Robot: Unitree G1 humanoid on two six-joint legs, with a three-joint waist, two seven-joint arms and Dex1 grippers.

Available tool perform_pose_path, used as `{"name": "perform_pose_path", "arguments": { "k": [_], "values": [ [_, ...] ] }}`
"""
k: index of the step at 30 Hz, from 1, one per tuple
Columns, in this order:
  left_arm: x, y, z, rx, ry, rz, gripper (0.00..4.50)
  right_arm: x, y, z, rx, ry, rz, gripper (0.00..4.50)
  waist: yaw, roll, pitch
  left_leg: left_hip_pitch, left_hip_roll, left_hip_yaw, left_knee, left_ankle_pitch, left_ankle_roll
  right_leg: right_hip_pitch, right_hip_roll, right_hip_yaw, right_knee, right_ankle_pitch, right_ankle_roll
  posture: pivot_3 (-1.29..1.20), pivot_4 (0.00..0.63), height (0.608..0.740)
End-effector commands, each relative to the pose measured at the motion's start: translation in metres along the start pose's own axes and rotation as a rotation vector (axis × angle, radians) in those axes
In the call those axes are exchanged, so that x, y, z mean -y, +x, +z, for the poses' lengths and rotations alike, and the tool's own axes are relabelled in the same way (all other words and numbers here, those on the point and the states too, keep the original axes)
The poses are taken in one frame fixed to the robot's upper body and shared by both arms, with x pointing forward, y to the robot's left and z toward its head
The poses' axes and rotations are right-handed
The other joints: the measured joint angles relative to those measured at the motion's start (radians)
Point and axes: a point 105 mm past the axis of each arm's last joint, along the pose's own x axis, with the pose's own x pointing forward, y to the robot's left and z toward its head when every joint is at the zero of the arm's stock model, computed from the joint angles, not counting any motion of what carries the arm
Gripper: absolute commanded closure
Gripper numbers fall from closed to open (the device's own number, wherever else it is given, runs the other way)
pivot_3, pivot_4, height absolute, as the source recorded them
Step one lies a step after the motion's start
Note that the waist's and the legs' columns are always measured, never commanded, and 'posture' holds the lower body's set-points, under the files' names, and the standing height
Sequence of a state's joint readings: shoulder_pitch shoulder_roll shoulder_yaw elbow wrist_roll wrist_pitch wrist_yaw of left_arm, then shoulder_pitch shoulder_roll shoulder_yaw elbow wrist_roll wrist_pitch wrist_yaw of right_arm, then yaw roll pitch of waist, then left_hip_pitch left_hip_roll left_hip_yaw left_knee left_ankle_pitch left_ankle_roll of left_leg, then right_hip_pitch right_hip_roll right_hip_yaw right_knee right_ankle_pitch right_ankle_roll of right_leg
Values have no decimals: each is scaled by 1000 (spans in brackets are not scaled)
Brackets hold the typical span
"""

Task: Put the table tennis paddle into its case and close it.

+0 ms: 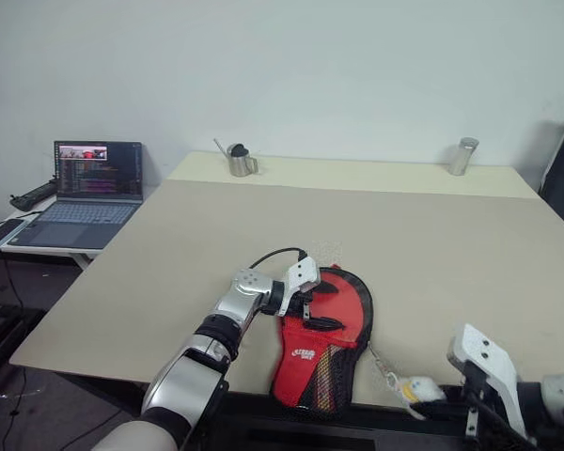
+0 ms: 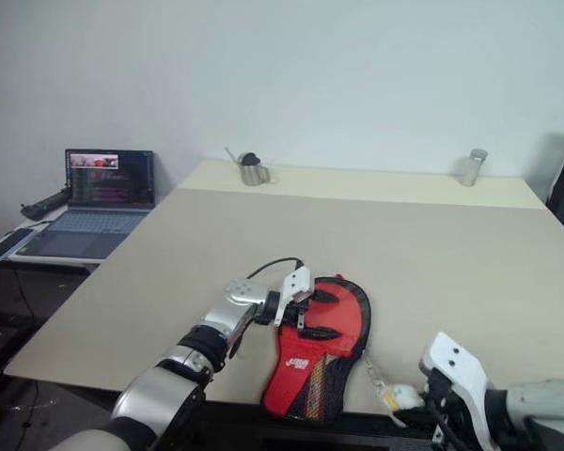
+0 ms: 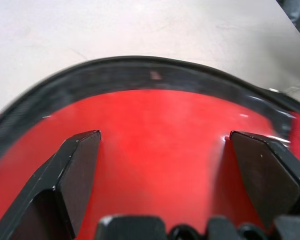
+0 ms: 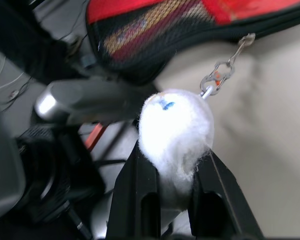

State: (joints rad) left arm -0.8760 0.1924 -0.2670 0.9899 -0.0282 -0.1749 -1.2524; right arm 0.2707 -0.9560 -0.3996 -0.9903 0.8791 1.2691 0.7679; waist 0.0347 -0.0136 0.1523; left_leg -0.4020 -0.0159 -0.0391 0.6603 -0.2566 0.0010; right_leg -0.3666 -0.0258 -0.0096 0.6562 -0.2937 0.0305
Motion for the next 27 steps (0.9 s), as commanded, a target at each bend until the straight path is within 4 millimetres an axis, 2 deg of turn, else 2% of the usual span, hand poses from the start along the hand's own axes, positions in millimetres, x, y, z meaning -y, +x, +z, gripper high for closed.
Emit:
{"name": "perform_pose_path", "arguments": {
  "k": [1,3,8,10,15,22,25,27],
  "values": [
    [13,0,-42,-133,-100,-9,0,-42,6,-15,-64,12,232,4224,0,0,0,0,-1,-1,0,0,0,1,-1,-1,0,-1,2,0,150,740],
    [13,1,-41,-130,-97,-7,0,-44,8,-19,-70,4,232,4224,1,-1,0,0,-4,-3,0,-1,2,2,-3,-2,0,-2,3,0,150,740],
    [13,2,-41,-128,-94,-6,0,-43,13,-14,-16,-19,188,4240,-1,-4,2,1,-11,-3,0,-3,6,5,-12,-2,-1,-6,9,0,150,740],
    [13,2,-40,-126,-92,-4,0,-36,15,-11,3,-24,129,4240,-2,-5,3,3,-11,-4,0,-4,6,8,-12,-3,-3,-6,9,0,150,740],
    [12,2,-40,-121,-87,5,0,-32,9,-3,41,20,124,4240,-6,-5,3,3,-10,-7,0,-4,6,11,-12,-5,-7,-6,9,0,150,740],
    [11,4,-37,-108,-77,18,0,-30,-2,11,41,-20,176,1993,-8,-5,3,4,-10,-9,0,-4,6,13,-12,-7,-9,-5,9,0,150,740],
    [11,6,-35,-97,-71,23,0,-31,-4,14,37,-32,184,1993,-8,-5,3,4,-10,-8,1,-4,6,13,-12,-7,-9,-5,9,0,150,740],
    [10,8,-32,-83,-62,29,0,-22,-5,19,59,-36,154,1993,-9,-5,3,4,-10,-8,1,-4,6,13,-12,-7,-9,-5,9,0,150,740]
  ]
}}
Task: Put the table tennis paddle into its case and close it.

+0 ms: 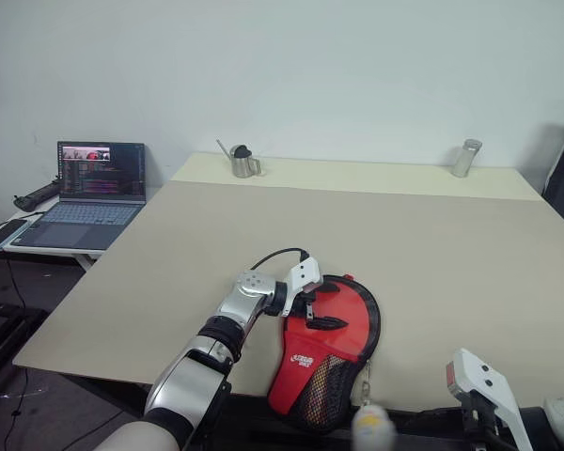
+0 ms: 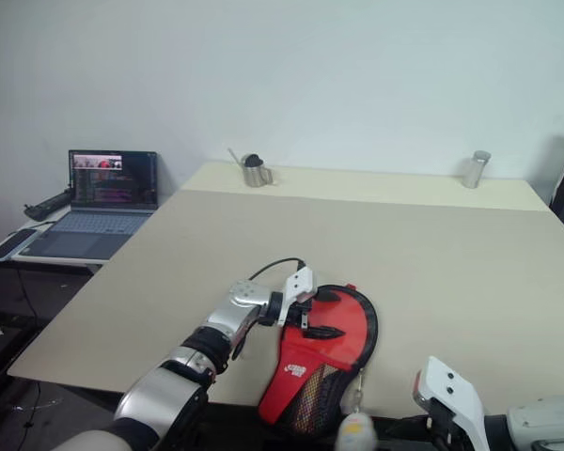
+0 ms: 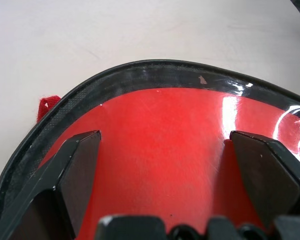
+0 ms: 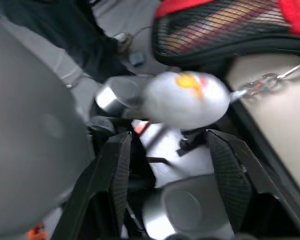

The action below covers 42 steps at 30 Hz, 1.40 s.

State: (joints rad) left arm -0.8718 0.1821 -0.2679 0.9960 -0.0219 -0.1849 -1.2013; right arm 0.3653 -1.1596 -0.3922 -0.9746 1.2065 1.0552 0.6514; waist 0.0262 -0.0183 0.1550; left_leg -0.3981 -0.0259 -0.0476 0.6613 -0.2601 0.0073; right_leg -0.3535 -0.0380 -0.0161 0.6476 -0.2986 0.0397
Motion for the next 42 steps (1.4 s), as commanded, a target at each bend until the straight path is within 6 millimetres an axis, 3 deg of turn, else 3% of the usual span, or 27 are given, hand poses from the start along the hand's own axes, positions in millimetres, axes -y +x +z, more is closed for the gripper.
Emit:
{"name": "perform_pose_path", "arguments": {
  "k": [1,5,8,11,14,17,21,25,30,37,40,42],
  "values": [
    [12,4,-29,-78,-55,-11,0,12,-7,16,63,-30,-45,1993,0,0,0,0,0,0,0,0,0,0,0,0,0,0,0,0,150,740],
    [9,2,-16,-26,-31,-9,0,52,-16,45,200,-47,-194,1993,-2,0,0,0,0,0,1,0,0,0,-1,1,-1,3,-2,0,150,740],
    [4,-6,2,46,-14,6,0,99,-22,72,315,-43,-378,1993,-5,1,1,-1,0,0,0,1,1,-1,-1,1,-2,5,-6,0,150,740],
    [-3,-21,20,121,-15,27,0,129,-18,88,340,-60,-482,1993,-5,2,3,-5,0,2,0,1,1,-7,-1,2,-1,7,-10,0,150,740],
    [-13,-43,31,156,-20,78,0,147,-3,101,374,-49,-509,1993,-8,2,3,-20,0,2,1,2,0,-24,0,2,5,9,-12,0,150,740],
    [-17,-63,36,164,-34,107,0,153,12,112,406,-50,-494,1993,-14,2,4,-29,0,4,2,5,-5,-37,1,4,15,5,-15,0,150,740],
    [-17,-94,42,165,-55,116,0,164,25,122,472,1,-459,1993,-20,3,6,-29,0,5,2,4,-4,-37,1,4,16,4,-16,0,150,740],
    [-11,-119,43,135,-51,123,0,177,37,120,482,38,-450,1993,-29,2,7,-27,0,5,3,5,-3,-36,1,4,19,6,-16,0,150,740],
    [-5,-130,41,104,-41,145,0,188,55,112,462,77,-434,1993,-27,3,8,-22,0,5,3,6,-3,-36,1,5,26,6,-16,0,150,740],
    [0,-131,39,101,-38,168,0,193,76,105,429,101,-404,1993,-30,4,8,-18,1,7,3,8,-4,-36,2,6,32,5,-17,0,150,740],
    [0,-133,38,97,-37,177,0,198,81,106,428,110,-423,2536,-32,4,8,-18,1,7,3,8,-4,-36,2,7,32,5,-17,0,150,740],
    [0,-134,37,93,-36,183,0,201,81,108,431,115,-436,3193,-34,4,8,-18,1,7,3,8,-4,-36,2,7,32,5,-17,0,150,740]
  ]
}}
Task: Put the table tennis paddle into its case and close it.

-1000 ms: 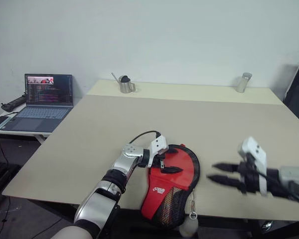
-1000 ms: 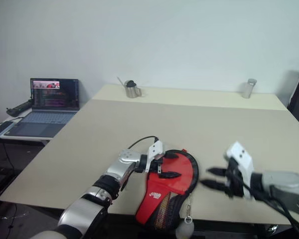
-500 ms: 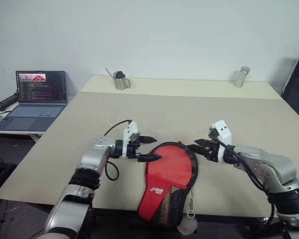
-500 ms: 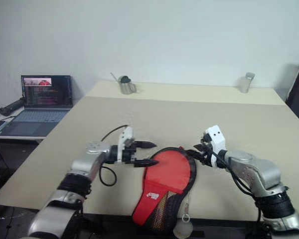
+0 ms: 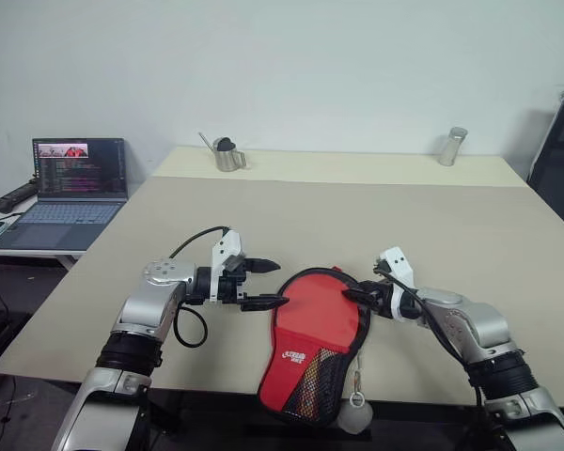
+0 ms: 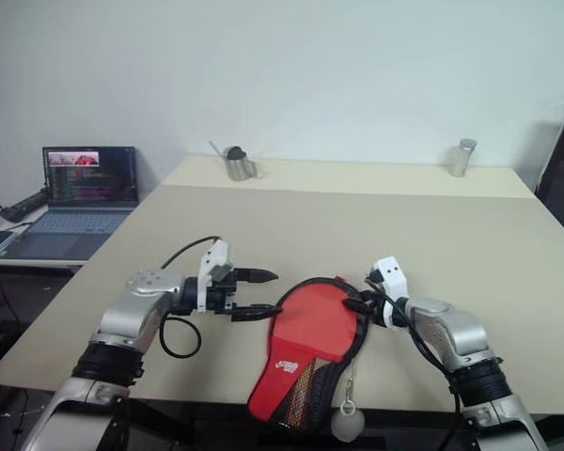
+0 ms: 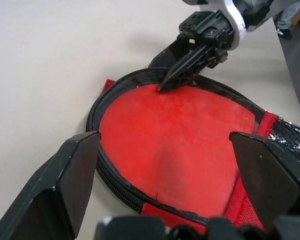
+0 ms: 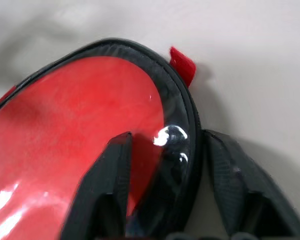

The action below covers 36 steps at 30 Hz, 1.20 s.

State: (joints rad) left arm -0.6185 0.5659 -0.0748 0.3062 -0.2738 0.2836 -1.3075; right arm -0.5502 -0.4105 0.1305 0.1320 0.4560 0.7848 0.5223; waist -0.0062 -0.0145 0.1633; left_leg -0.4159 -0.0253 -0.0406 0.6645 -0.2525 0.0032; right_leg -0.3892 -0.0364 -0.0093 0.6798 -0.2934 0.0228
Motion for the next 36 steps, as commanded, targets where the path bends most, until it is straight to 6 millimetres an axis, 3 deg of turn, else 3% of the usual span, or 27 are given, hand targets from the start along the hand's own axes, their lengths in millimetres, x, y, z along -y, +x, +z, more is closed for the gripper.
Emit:
{"name": "perform_pose_path", "arguments": {
  "k": [1,4,5,8,18,24,35,36],
  "values": [
    [-1,-7,11,21,44,20,0,3,2,12,36,-15,-21,3511,-3,0,0,0,0,0,0,0,0,0,0,0,0,0,0,0,150,740],
    [-2,-9,10,15,51,27,0,5,3,17,50,-13,-25,4451,-4,0,0,1,0,0,0,0,0,0,0,0,0,0,0,0,150,740],
    [-2,-9,10,14,52,28,0,6,3,19,53,-16,-27,4482,-5,0,0,1,0,0,0,0,0,0,0,0,0,0,0,0,150,740],
    [-2,-9,9,12,54,30,0,6,4,24,62,-34,-22,4482,-5,0,0,1,0,0,0,0,-1,0,0,0,1,0,0,0,150,740],
    [-1,-8,8,7,64,26,0,-2,17,68,164,-94,-11,4482,-20,1,1,1,0,0,0,1,-1,0,0,0,1,0,0,0,150,740],
    [1,-6,7,7,67,19,0,0,25,80,180,-110,-16,4482,-21,1,1,1,0,0,0,1,-1,0,0,0,1,0,0,0,150,740],
    [2,-3,5,0,72,13,0,-2,35,62,104,-141,-8,4482,-22,1,1,1,0,0,-1,1,-1,-1,0,0,1,0,0,0,150,740],
    [2,-2,5,1,72,9,0,-1,36,63,105,-144,-19,4271,-23,1,1,1,0,0,-1,1,-1,0,0,1,1,0,0,0,150,740]
  ]
}}
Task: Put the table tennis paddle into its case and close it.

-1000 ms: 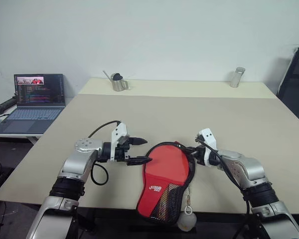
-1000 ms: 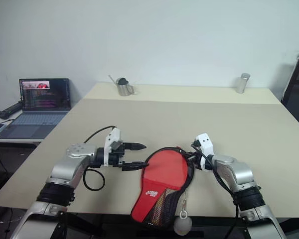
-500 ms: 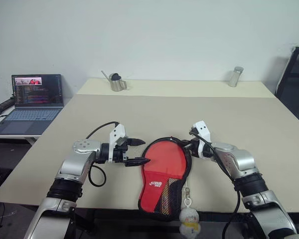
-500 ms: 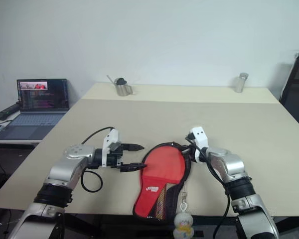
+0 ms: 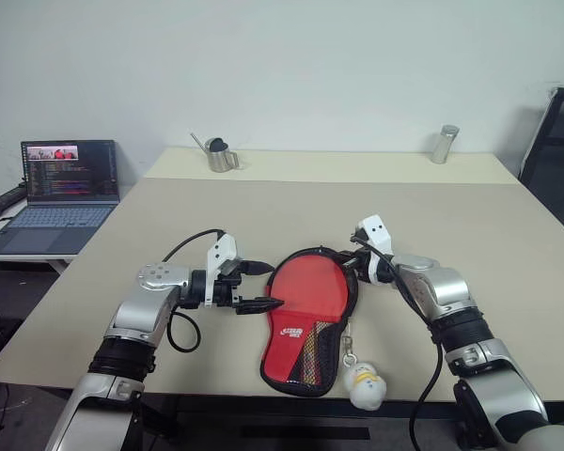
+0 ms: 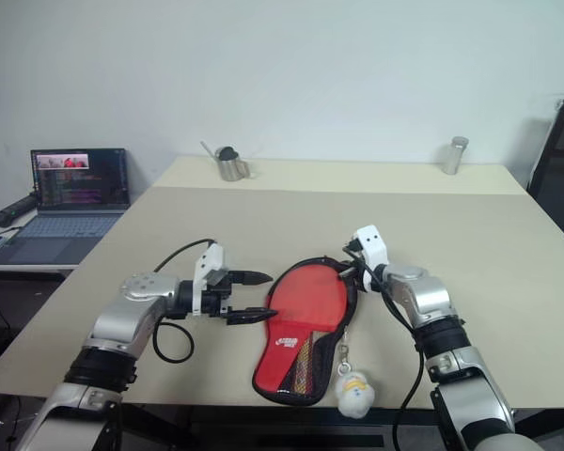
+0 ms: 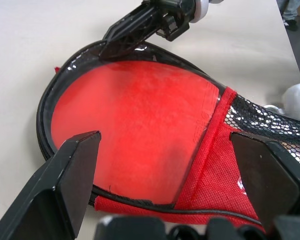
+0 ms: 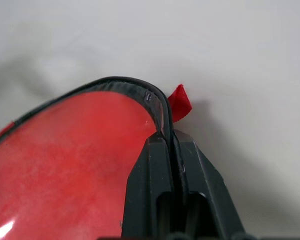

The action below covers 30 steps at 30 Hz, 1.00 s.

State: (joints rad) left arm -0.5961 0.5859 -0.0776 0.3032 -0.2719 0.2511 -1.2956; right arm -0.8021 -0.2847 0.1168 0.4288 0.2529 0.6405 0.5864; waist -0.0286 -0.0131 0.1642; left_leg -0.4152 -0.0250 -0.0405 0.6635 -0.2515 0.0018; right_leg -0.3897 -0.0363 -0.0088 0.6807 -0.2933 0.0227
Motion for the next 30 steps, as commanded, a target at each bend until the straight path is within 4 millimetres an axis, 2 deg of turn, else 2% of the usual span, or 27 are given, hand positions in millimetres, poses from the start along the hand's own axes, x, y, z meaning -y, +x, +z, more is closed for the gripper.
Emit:
{"name": "perform_pose_path", "arguments": {
  "k": [1,3,11,12,16,19,21,23,24,25,30],
  "values": [
    [3,4,10,20,54,-16,0,-2,4,14,43,-27,-7,4023,-1,0,0,0,0,0,0,0,0,0,0,0,0,0,0,0,150,740],
    [4,7,11,23,56,-29,0,-4,8,17,49,-51,-1,3482,-1,0,0,0,0,0,0,0,0,0,0,0,0,0,0,0,150,740],
    [6,18,12,28,70,-63,0,-5,20,39,129,-158,-42,585,-3,0,0,0,0,0,0,1,-1,0,0,0,0,0,0,0,150,740],
    [6,20,12,30,71,-68,0,-5,19,43,142,-168,-45,350,-3,0,0,0,0,0,0,1,-1,0,0,0,0,0,0,0,150,740],
    [8,31,12,38,85,-98,0,7,1,66,223,-176,-104,350,1,1,0,0,0,0,0,1,-2,0,0,0,0,0,0,0,150,740],
    [5,47,13,33,112,-136,0,10,-41,71,228,-167,-90,350,16,1,1,-1,0,0,0,1,-2,0,0,-1,0,0,0,0,150,740],
    [2,53,13,25,131,-153,0,6,-64,63,188,-162,-68,350,29,1,1,-2,-1,-1,1,1,-2,0,-1,-1,-1,0,0,0,150,740],
    [-3,59,13,10,152,-166,0,-3,-91,47,121,-139,-26,350,28,1,1,-2,-1,-1,0,1,-2,0,-1,-1,-1,0,0,0,150,740],
    [-5,61,12,4,161,-169,0,-8,-102,40,89,-131,-3,169,29,1,1,-2,-1,-1,0,1,-1,0,0,-1,-1,0,0,0,150,740],
    [-6,65,12,-5,172,-174,0,-16,-115,33,58,-124,24,169,29,1,1,-2,-1,-1,0,1,-1,0,0,-1,-1,0,0,0,150,740],
    [-9,79,10,-21,200,-195,0,-54,-157,4,-91,-106,151,169,20,1,2,-1,-1,0,0,1,-1,0,0,-1,0,0,0,0,150,740]
  ]
}}
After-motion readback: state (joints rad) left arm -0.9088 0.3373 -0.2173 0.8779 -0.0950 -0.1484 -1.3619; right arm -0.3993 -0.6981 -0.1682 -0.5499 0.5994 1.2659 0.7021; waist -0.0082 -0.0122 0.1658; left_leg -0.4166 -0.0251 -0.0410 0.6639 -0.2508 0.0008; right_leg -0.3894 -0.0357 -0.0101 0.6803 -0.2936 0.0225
